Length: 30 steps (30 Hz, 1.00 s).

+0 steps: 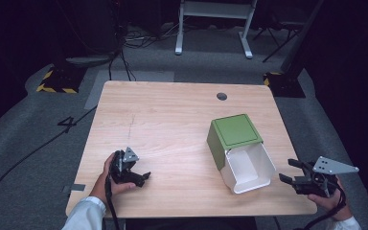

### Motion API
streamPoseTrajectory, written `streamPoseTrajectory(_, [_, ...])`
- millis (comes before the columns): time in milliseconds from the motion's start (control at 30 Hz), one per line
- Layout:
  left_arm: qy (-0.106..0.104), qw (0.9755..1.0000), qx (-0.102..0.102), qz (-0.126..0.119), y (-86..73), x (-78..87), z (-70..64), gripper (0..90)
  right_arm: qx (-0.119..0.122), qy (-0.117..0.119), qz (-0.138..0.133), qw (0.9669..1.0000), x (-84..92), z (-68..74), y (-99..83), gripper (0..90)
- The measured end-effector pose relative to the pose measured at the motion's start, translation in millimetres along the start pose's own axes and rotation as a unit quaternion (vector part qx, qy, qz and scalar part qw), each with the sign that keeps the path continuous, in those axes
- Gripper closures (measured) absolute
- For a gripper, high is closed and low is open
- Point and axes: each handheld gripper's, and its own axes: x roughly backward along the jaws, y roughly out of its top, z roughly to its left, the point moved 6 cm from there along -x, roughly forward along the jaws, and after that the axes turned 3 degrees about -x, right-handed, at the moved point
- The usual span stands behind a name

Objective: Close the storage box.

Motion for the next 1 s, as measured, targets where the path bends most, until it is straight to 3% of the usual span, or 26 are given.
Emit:
streamPoseTrajectory(233, [0.0, 1.0, 0.001, 0.0, -0.1, 0.0, -0.2, 0.5, 0.022, 0.031, -0.01, 0.9992, 1.3, 15.4, 17.2, 28.9])
streamPoseTrajectory(300, [0.0, 1.0, 0.001, 0.0, -0.1, 0.0, -0.2, 0.5, 0.03, 0.057, -0.018, 0.9978, -0.1, 23.3, 26.3, 29.1])
streamPoseTrajectory(367, [0.0, 1.0, -0.001, 0.001, -0.1, 0.1, 0.2, 0.4, 0.034, 0.068, -0.015, 0.997, -3.6, 28.4, 30.9, 29.2])
streamPoseTrajectory(633, [0.001, 1.0, 0.002, 0.0, -0.2, 0.1, -0.3, 0.5, 0.052, 0.093, -0.008, 0.9942, -16.9, 46.3, 39.6, 31.4])
streamPoseTrajectory(833, [0.002, 1.0, 0.003, -0.001, -0.2, 0.1, -0.4, 0.5, 0.079, 0.121, 0.015, 0.9894, -35.3, 68.8, 44.1, 31.7])
streamPoseTrajectory(1000, [0.002, 1.0, 0.003, -0.001, -0.2, 0.1, -0.4, 0.5, 0.092, 0.148, 0.063, 0.9827, -61.1, 85.4, 31.7, 31.7])
